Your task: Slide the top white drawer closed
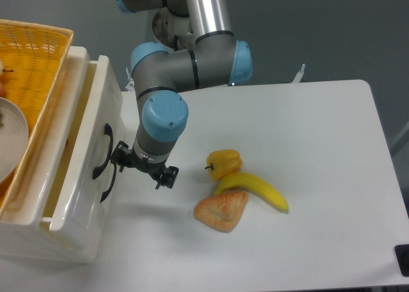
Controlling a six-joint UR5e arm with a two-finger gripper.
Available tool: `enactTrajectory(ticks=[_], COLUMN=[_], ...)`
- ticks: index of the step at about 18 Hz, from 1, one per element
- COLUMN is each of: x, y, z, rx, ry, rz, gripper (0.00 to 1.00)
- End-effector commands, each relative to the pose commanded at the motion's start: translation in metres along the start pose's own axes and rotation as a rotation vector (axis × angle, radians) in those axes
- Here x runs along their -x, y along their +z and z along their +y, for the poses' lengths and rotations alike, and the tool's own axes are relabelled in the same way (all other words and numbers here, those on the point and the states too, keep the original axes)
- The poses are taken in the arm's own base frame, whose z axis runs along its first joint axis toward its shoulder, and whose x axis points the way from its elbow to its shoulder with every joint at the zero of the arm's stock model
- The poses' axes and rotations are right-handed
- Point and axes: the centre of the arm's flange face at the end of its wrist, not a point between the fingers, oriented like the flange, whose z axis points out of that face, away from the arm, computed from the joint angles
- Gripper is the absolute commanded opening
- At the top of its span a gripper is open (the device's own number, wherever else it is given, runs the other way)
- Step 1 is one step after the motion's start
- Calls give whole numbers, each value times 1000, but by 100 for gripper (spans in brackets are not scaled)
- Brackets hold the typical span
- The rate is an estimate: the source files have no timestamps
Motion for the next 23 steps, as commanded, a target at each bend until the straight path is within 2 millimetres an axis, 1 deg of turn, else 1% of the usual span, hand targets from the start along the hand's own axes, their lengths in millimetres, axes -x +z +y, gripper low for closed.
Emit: enactTrajectory(ticks=[5, 13, 23], x=[-3, -6, -14], y=[1, 8, 6], z=[-1, -1, -4], rx=[1, 10, 6], ry=[4, 15, 26], rz=[1, 8, 6], gripper=[100, 100, 100])
